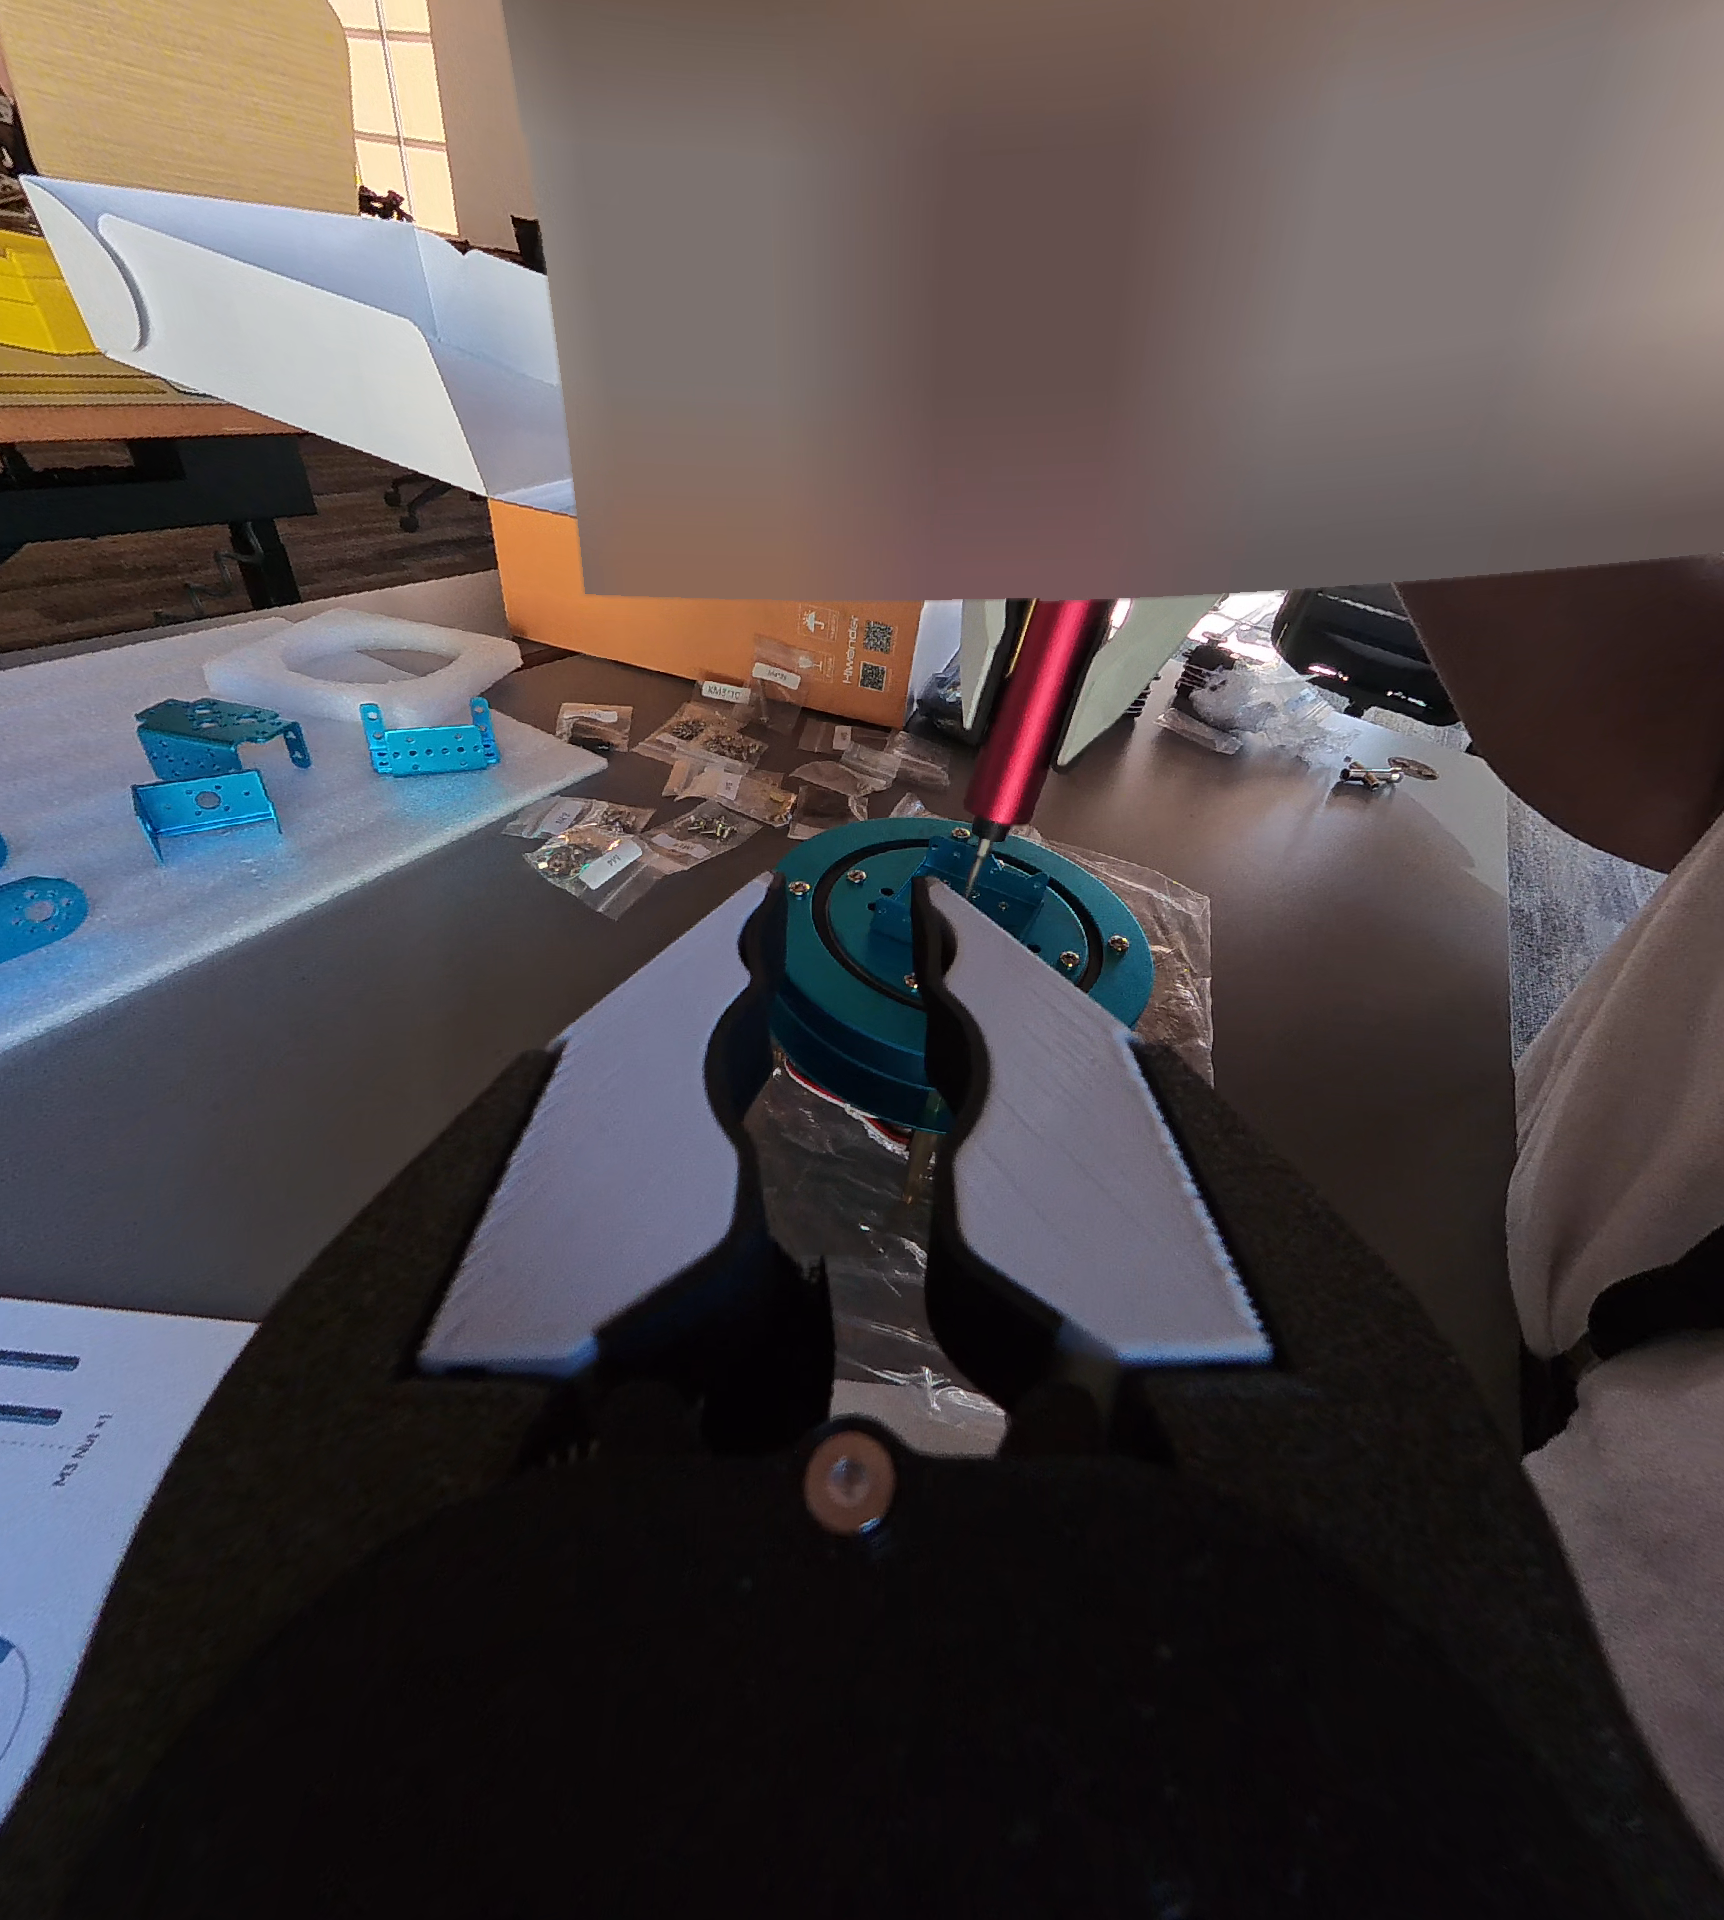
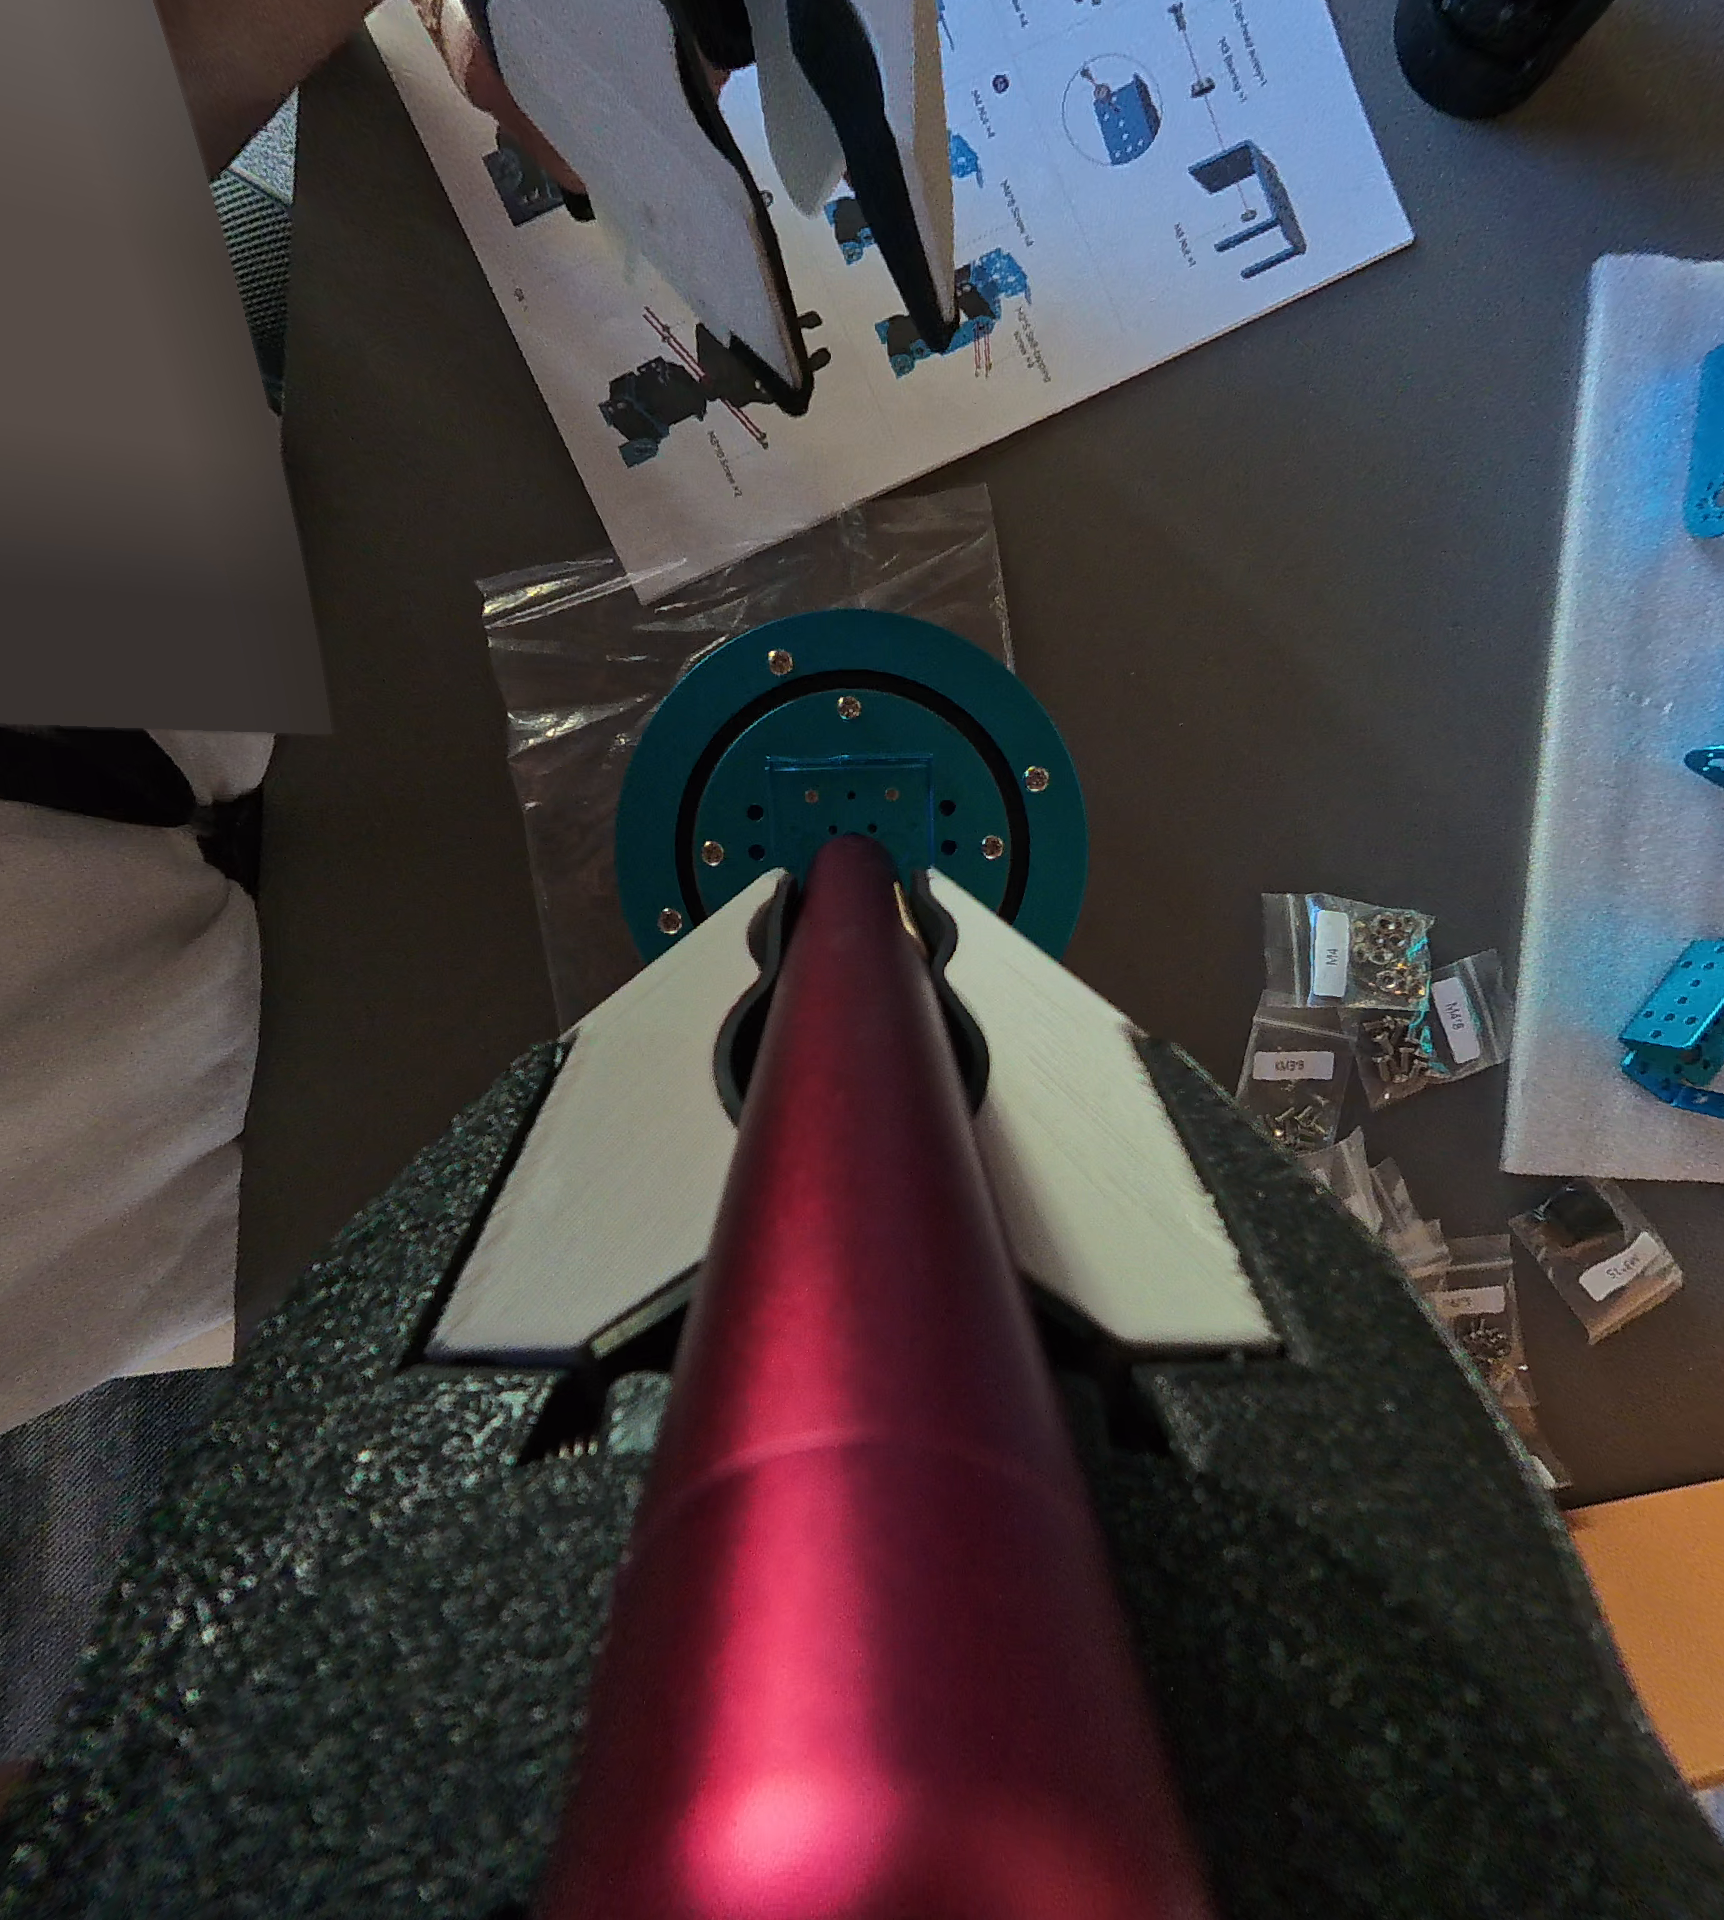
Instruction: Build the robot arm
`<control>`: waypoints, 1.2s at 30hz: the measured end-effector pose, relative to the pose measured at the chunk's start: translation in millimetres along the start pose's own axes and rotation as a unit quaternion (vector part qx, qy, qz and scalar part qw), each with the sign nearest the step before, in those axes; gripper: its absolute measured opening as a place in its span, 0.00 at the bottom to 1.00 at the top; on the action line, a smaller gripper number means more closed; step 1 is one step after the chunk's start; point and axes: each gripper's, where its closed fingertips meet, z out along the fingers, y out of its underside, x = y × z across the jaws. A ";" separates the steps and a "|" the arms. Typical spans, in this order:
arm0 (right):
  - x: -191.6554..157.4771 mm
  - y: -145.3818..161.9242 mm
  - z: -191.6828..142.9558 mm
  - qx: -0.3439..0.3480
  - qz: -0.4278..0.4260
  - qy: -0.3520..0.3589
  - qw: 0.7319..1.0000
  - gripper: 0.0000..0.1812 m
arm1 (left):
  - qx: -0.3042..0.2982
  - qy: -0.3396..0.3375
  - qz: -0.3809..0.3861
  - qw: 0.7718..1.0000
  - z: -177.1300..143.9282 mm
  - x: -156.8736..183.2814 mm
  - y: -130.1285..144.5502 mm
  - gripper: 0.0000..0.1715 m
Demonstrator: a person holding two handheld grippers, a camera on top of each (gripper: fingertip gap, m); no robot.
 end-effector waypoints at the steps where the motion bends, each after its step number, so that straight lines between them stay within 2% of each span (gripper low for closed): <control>1: -0.2 -0.1 -0.5 0.001 0.001 -0.001 1.000 0.12 | 0.000 0.000 0.000 1.000 0.2 -0.1 0.0 0.13; 18: -1.0 -2.9 -10.2 0.012 -0.002 0.012 1.000 0.11 | -0.012 0.014 0.012 1.000 4.7 9.8 3.3 0.13; 25: -6.6 -7.7 -20.9 0.037 -0.004 0.014 0.999 0.12 | -0.029 0.020 0.031 0.999 13.7 17.0 8.8 0.13; 28: -13.3 -13.2 -28.0 0.075 -0.001 0.003 0.997 0.12 | -0.044 0.029 0.056 0.997 22.6 25.2 14.6 0.13; 36: -29.3 -23.1 -45.4 0.171 0.009 -0.012 0.985 0.11 | -0.073 0.018 0.184 0.980 45.5 52.0 22.4 0.13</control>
